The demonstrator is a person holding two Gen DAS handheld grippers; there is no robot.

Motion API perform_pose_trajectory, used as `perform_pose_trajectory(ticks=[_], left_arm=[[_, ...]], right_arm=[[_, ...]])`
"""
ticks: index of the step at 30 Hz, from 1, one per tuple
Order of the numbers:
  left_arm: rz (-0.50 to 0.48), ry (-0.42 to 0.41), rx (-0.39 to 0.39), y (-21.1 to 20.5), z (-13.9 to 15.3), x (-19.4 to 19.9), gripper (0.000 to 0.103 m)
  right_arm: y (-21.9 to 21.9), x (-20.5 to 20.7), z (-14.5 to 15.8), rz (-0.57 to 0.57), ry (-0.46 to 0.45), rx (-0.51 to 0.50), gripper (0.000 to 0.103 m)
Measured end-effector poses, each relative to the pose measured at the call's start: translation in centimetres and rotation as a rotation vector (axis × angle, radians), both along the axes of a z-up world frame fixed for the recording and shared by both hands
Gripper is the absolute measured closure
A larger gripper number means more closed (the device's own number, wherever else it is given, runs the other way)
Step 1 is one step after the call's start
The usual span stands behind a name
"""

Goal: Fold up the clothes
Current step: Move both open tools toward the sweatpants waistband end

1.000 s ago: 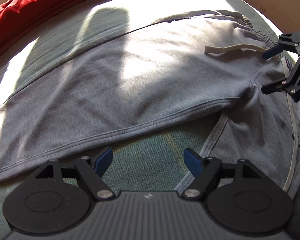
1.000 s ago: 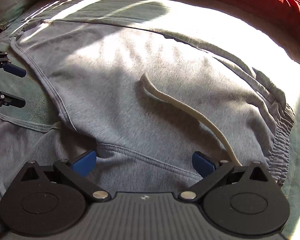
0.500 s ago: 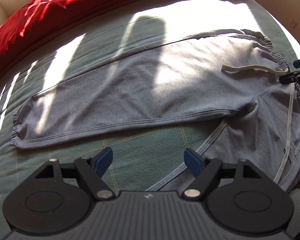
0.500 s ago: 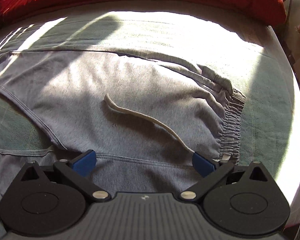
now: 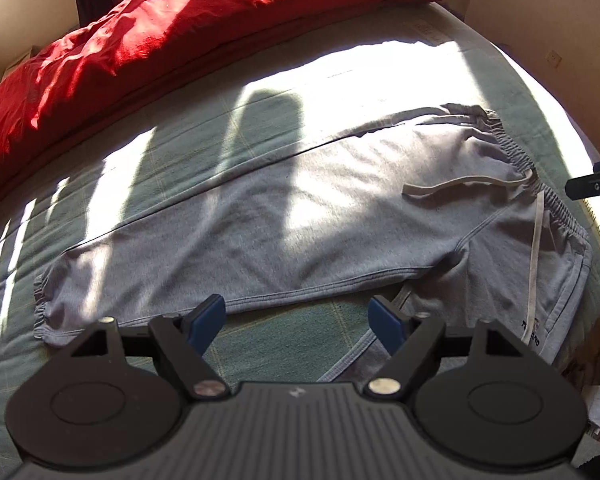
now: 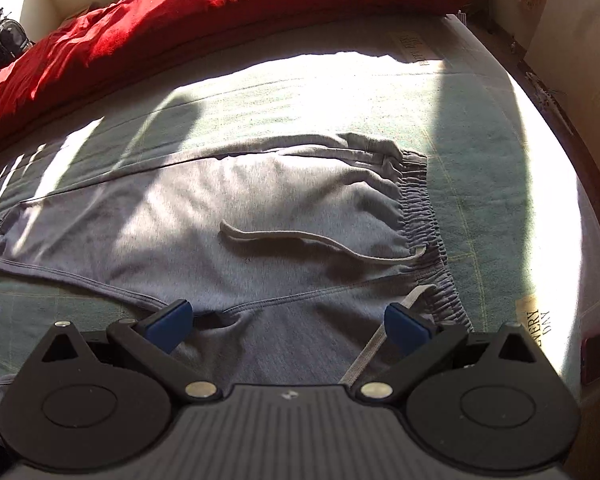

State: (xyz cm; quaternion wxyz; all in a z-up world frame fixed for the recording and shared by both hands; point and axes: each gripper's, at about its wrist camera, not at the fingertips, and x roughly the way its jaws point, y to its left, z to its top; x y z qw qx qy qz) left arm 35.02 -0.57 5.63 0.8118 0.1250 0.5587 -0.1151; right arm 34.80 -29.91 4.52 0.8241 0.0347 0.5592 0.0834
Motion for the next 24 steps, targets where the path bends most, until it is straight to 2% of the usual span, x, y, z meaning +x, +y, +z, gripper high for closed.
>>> perform_pose_trajectory(ticks=[3, 6, 8, 11, 15, 19, 24], left_arm=[[0.064, 0.028, 0.017, -3.6, 0.3, 1.2, 0.024], [0.104, 0.048, 0.013, -7.6, 0.8, 1.9, 0.024], [0.102, 0.045, 0.031, -10.0, 1.0, 2.1, 0.024], [0.077, 0.046, 0.070, -13.2, 0.8, 1.8, 0.024], [0.016, 0.061, 0.078, -16.3, 0.6, 1.5, 0.024], [-0.001, 0.069, 0.068, -17.4, 0.2, 2.2, 0.024], [0.003, 0.058, -0.003, -16.4, -0.4, 3.1, 0.024]], right_arm=[[-2.0, 1.0, 0.7, 0.136, -0.056, 0.023, 0.000], [-4.3, 1.8, 0.8, 0.212, -0.111, 0.033, 0.000], [-6.4, 2.3, 0.6, 0.260, -0.127, 0.078, 0.000], [-8.8, 3.1, -0.3, 0.258, -0.109, 0.098, 0.000], [-11.5, 3.1, -1.3, 0.231, -0.094, 0.120, 0.000], [-12.6, 2.9, -1.8, 0.210, -0.096, 0.118, 0.000], [-12.7, 3.1, -1.9, 0.204, -0.128, 0.074, 0.000]])
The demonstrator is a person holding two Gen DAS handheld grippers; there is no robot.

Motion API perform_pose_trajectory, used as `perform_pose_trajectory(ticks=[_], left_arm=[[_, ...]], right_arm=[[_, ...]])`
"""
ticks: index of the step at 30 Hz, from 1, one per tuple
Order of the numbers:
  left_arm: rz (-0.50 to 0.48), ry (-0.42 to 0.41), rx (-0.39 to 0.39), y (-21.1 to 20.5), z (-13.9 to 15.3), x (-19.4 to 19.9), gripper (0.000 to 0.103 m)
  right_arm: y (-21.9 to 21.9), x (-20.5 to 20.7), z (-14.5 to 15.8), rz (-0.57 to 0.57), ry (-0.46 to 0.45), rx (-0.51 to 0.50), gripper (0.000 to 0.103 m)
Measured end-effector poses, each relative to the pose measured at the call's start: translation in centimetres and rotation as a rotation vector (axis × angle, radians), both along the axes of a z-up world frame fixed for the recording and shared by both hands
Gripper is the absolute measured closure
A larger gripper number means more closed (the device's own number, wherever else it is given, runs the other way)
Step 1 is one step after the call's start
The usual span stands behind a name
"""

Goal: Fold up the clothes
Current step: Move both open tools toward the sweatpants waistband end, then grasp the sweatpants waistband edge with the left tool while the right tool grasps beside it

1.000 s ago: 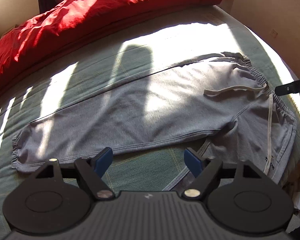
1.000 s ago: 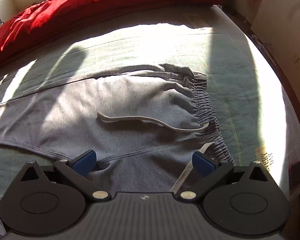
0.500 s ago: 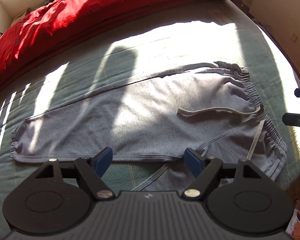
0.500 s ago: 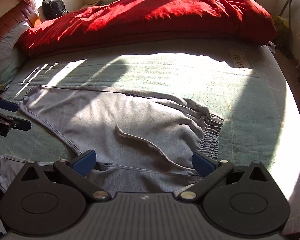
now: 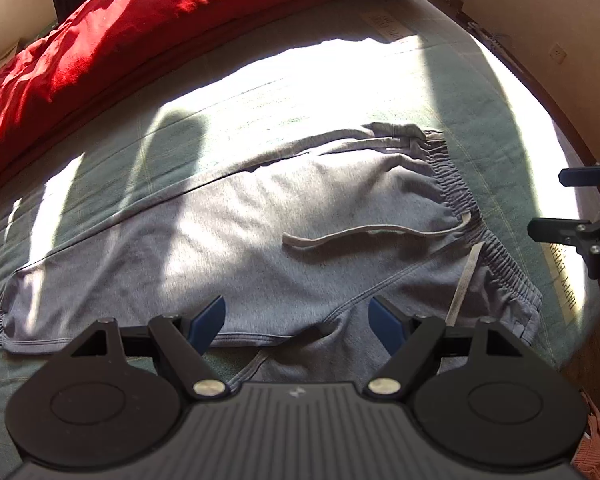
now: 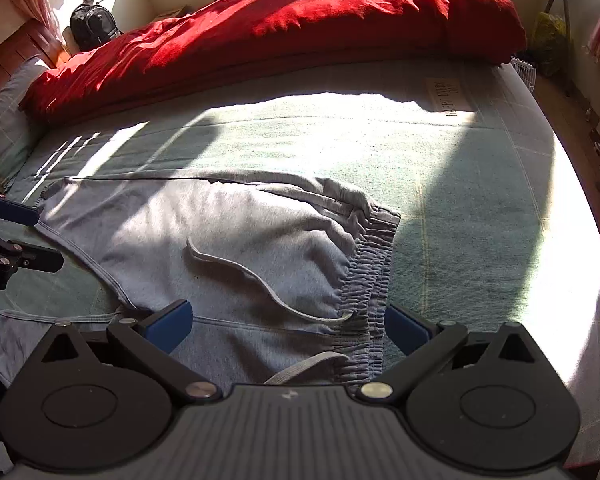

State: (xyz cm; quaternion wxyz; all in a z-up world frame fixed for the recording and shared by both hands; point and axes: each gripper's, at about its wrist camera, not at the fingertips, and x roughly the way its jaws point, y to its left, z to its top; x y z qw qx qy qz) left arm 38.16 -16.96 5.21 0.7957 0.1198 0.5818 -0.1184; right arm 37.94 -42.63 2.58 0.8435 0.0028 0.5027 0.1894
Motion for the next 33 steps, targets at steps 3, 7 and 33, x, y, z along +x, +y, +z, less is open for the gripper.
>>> perform_pose_trajectory(ticks=[3, 7, 33], left_arm=[[0.007, 0.013, -0.021, 1.4, -1.7, 0.8, 0.024], [0.016, 0.034, -0.050, 3.5, -3.7, 1.6, 0.024], [-0.463, -0.181, 0.050, -0.2, -13.4, 14.6, 0.050]], right_arm=[[0.0, 0.5, -0.8, -0.045, 0.003, -0.047, 0.004], [0.0, 0.9, -1.9, -0.137, 0.043, -0.079, 0.009], [4.6, 18.3, -10.7, 0.291, -0.004, -0.266, 0.041]])
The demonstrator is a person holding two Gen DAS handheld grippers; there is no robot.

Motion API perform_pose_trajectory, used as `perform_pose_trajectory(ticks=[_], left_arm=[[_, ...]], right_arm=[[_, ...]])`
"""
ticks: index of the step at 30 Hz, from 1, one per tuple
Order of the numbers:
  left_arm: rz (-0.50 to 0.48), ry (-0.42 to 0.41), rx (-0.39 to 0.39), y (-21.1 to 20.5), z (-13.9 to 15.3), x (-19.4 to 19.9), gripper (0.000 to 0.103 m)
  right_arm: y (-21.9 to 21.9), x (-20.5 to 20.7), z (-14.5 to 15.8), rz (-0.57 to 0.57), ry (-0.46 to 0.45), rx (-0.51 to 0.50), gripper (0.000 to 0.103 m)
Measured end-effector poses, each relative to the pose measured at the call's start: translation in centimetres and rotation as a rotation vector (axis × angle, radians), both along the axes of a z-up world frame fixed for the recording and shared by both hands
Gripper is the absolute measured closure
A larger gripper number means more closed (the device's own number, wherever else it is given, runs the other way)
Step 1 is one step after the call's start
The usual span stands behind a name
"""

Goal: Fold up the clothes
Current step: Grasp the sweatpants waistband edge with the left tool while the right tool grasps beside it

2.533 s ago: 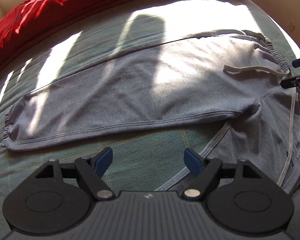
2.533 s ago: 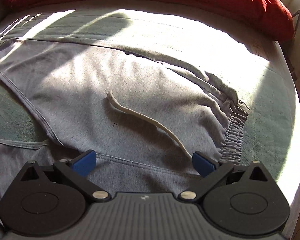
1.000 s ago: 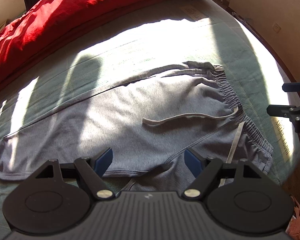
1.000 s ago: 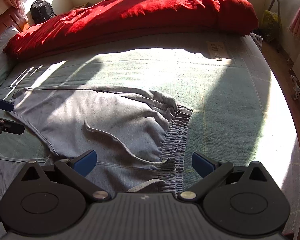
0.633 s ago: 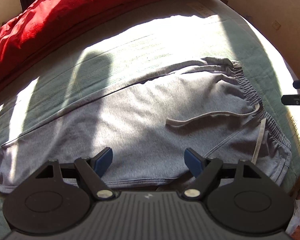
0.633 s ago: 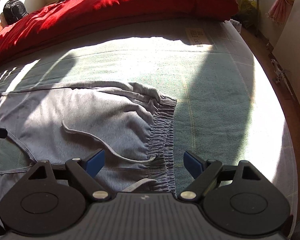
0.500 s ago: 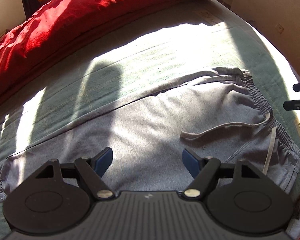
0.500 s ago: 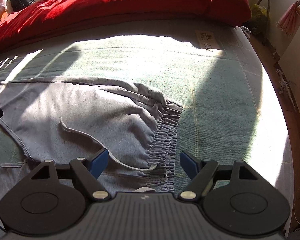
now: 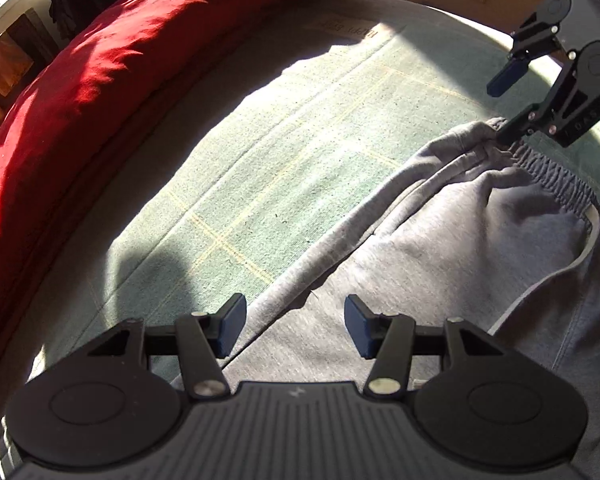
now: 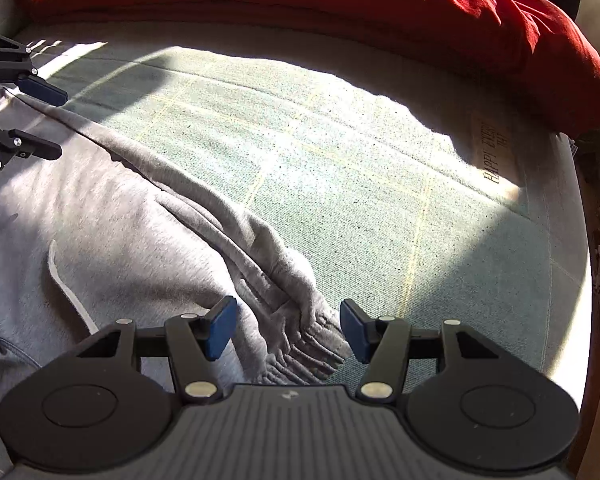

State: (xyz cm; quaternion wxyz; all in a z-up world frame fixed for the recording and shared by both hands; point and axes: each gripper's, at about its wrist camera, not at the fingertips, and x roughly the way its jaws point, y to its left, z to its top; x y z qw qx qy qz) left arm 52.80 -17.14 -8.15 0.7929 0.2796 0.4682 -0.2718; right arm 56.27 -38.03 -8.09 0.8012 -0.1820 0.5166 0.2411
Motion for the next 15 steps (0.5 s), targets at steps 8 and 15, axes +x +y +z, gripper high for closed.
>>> perform_pose_trajectory(ticks=[8, 15], left_arm=[[-0.096, 0.022, -0.059, -1.1, -2.3, 0.2, 0.050], [-0.180, 0.008, -0.086, -3.0, -3.0, 3.6, 0.048]], right_arm=[[0.8, 4.5, -4.0, 0.149, 0.069, 0.014, 0.041], [0.1, 6.0, -5.8, 0.135, 0.181, 0.109, 0.062]])
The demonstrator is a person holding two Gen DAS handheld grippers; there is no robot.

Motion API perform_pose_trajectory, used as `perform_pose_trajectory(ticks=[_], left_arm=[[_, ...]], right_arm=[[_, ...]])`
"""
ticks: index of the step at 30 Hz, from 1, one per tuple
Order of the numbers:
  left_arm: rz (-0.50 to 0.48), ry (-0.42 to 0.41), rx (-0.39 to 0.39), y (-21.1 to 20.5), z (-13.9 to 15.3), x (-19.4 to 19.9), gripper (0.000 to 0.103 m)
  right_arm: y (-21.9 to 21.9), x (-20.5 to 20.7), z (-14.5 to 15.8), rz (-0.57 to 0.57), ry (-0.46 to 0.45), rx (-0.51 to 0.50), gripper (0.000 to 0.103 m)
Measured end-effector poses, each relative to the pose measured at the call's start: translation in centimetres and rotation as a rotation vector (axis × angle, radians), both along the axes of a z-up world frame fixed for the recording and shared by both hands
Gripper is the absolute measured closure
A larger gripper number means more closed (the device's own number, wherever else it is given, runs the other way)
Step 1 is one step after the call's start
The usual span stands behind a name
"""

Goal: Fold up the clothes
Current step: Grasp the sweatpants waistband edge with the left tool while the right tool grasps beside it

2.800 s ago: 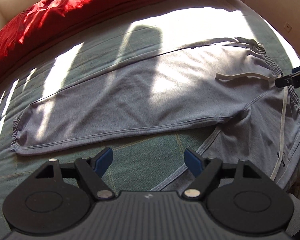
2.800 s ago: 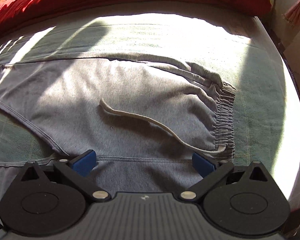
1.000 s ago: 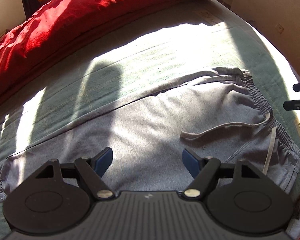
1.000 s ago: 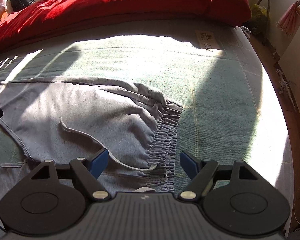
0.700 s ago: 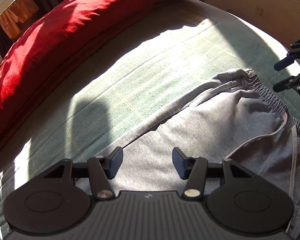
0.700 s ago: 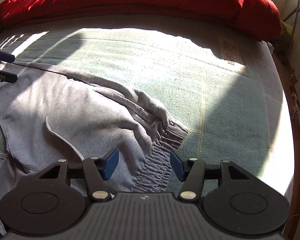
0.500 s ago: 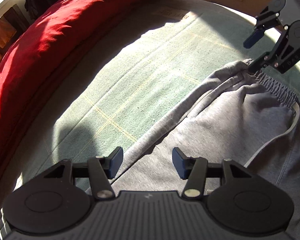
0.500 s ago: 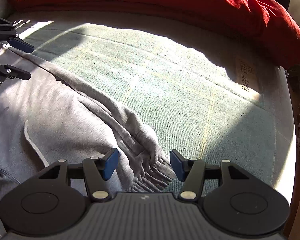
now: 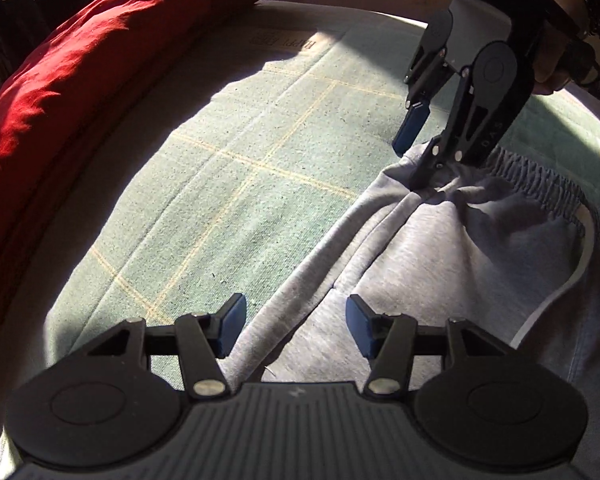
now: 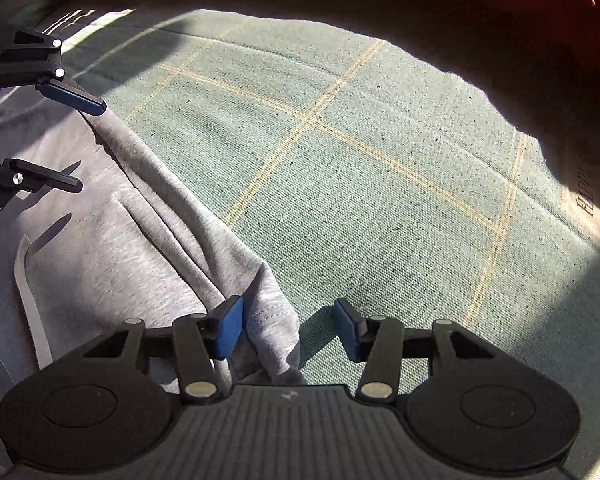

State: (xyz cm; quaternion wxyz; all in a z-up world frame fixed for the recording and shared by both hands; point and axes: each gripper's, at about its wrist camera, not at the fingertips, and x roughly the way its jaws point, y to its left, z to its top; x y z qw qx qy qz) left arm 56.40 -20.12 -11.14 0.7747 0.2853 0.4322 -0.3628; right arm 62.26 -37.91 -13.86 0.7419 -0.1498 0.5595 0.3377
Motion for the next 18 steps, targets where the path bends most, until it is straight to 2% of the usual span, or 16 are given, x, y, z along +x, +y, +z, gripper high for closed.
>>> perform_pose_trajectory(ticks=[1, 2, 4, 10, 16, 17, 18], left_arm=[[-0.014, 0.004, -0.007, -0.5, -0.1, 0.6, 0.048], [-0.030, 0.013, -0.015, -1.1, -0.3, 1.2, 0.047], [-0.068, 0.036, -0.025, -2.3, -0.8, 2.2, 0.045], [-0.209, 0.123, 0.001, -5.7, -2.5, 3.9, 0.044], [-0.318, 0.291, -0.035, -7.5, -3.3, 5.1, 0.048], [-0.355, 0.302, -0.036, -7.8, -3.3, 5.0, 0.053], [-0.396, 0.304, -0.030, -8.0, -3.3, 4.6, 0.067]], right_arm=[[-0.1, 0.0, 0.0, -0.001, 0.020, 0.016, 0.077], [-0.2, -0.1, 0.0, -0.002, 0.041, 0.031, 0.082], [0.0, -0.4, 0.5, 0.010, 0.024, 0.032, 0.087], [0.1, -1.8, 2.7, 0.057, -0.047, 0.038, 0.089], [0.4, -3.9, 4.8, 0.143, -0.106, 0.032, 0.092], [0.5, -4.1, 5.0, 0.157, -0.113, 0.025, 0.092], [0.5, -4.3, 5.0, 0.164, -0.116, 0.022, 0.093]])
